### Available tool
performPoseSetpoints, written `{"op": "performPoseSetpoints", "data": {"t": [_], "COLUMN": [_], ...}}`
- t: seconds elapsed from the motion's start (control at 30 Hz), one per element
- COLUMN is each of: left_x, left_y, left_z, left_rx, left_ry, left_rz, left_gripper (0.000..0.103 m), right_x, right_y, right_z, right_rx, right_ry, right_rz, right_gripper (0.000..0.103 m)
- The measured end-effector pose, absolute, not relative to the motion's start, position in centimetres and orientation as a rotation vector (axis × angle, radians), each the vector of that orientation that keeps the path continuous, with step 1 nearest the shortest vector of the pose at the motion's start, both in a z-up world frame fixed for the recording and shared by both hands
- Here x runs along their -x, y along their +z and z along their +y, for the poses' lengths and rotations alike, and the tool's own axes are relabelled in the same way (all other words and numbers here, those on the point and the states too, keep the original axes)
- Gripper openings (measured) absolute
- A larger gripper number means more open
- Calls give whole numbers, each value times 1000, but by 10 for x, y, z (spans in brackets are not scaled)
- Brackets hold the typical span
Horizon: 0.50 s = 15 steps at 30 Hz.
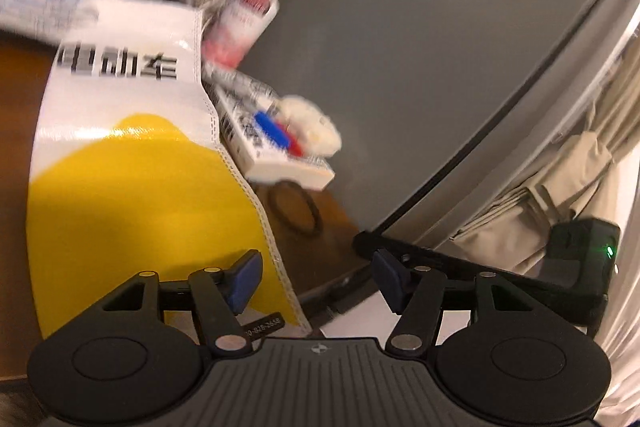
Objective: Fold shopping bag
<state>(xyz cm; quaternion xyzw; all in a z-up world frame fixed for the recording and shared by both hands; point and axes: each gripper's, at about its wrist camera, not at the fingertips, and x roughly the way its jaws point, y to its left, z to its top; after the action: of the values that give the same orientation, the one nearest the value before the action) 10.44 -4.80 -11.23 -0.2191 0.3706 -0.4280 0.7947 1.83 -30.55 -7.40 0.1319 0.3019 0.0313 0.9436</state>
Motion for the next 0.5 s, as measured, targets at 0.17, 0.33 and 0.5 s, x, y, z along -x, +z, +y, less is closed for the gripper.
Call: {"op": "performPoseSetpoints", "data": {"t": [0.17, 0.33, 0.5], "left_x": [-100, -97, -122], "left_y": [-94, -66, -71], "left_z": [-21, 3, -11], "left_rx": [504, 422, 252], "left_ry": [-895, -796, -673], "left_rz": [716, 550, 546], "left_gripper": [59, 68, 49], "right_x": [-9, 6, 13], "right_y": [-72, -77, -91], "right_z": [-296, -290, -304], "right_rx": [-189, -184, -365], "right_ry": [36, 93, 300], "right_rz": [590, 515, 470], "right_gripper": [79, 95, 96]}}
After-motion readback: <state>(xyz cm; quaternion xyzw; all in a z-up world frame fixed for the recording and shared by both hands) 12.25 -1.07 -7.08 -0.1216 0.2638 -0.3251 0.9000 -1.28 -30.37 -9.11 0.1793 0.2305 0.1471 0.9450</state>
